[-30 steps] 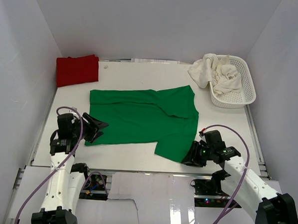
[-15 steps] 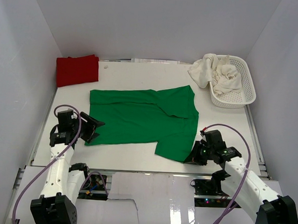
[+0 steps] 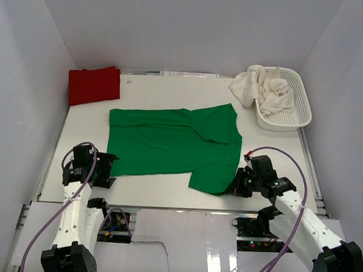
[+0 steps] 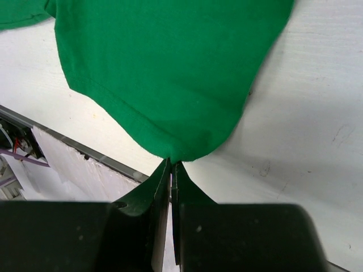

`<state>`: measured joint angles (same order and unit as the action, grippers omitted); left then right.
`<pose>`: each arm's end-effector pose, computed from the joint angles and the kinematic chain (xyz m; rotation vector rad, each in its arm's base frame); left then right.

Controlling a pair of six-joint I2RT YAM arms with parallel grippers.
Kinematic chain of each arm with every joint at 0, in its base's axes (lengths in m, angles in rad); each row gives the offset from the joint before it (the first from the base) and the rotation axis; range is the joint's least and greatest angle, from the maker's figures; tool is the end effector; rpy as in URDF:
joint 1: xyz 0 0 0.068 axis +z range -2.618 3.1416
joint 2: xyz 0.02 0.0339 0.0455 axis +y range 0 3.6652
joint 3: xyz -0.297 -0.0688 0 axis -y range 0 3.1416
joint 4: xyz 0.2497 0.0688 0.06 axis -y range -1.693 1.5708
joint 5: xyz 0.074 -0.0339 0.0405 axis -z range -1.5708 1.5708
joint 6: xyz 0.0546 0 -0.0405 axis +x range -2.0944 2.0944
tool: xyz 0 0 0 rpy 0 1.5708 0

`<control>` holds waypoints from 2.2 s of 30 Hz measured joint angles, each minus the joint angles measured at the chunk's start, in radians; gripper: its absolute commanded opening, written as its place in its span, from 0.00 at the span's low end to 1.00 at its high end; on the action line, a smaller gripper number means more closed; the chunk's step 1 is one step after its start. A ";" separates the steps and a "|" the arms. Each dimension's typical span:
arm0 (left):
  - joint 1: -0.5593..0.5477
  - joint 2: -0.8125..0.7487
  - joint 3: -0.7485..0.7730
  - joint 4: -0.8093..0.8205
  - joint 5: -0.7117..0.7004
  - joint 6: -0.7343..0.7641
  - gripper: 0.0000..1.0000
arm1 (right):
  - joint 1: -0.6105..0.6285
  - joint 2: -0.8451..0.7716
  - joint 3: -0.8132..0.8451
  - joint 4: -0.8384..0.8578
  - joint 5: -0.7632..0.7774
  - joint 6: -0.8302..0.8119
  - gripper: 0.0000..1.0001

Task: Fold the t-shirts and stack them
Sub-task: Grap the side of the flattened tshirt closest away from the robot with both arms

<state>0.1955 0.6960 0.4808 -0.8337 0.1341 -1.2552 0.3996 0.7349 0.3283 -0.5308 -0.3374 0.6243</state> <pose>0.1120 0.0147 0.1982 -1.7615 2.0601 -0.5228 0.1100 0.0661 0.1678 0.1492 2.6334 0.8138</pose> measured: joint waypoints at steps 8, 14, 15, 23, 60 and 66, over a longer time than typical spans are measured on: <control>0.000 -0.036 -0.094 -0.072 -0.086 -0.199 0.82 | 0.000 0.020 0.019 -0.001 -0.009 -0.027 0.08; 0.000 0.024 -0.079 -0.075 -0.166 -0.217 0.81 | 0.000 0.030 0.019 0.000 -0.014 -0.043 0.08; 0.000 0.032 -0.078 -0.074 -0.177 -0.219 0.81 | 0.000 0.031 0.019 0.000 -0.014 -0.046 0.08; 0.000 0.082 -0.078 -0.052 -0.255 -0.234 0.72 | 0.000 0.022 0.019 -0.001 -0.021 -0.051 0.08; 0.005 0.272 -0.108 0.285 -0.213 -0.246 0.35 | 0.000 -0.009 0.045 -0.032 -0.023 -0.029 0.08; 0.006 0.229 -0.108 0.260 -0.186 -0.244 0.57 | 0.000 -0.009 0.059 -0.043 -0.020 -0.030 0.08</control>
<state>0.2012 0.9245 0.3733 -0.5735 -0.0521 -1.4990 0.3996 0.7261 0.3870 -0.5743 -0.3573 0.5945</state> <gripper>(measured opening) 0.544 0.080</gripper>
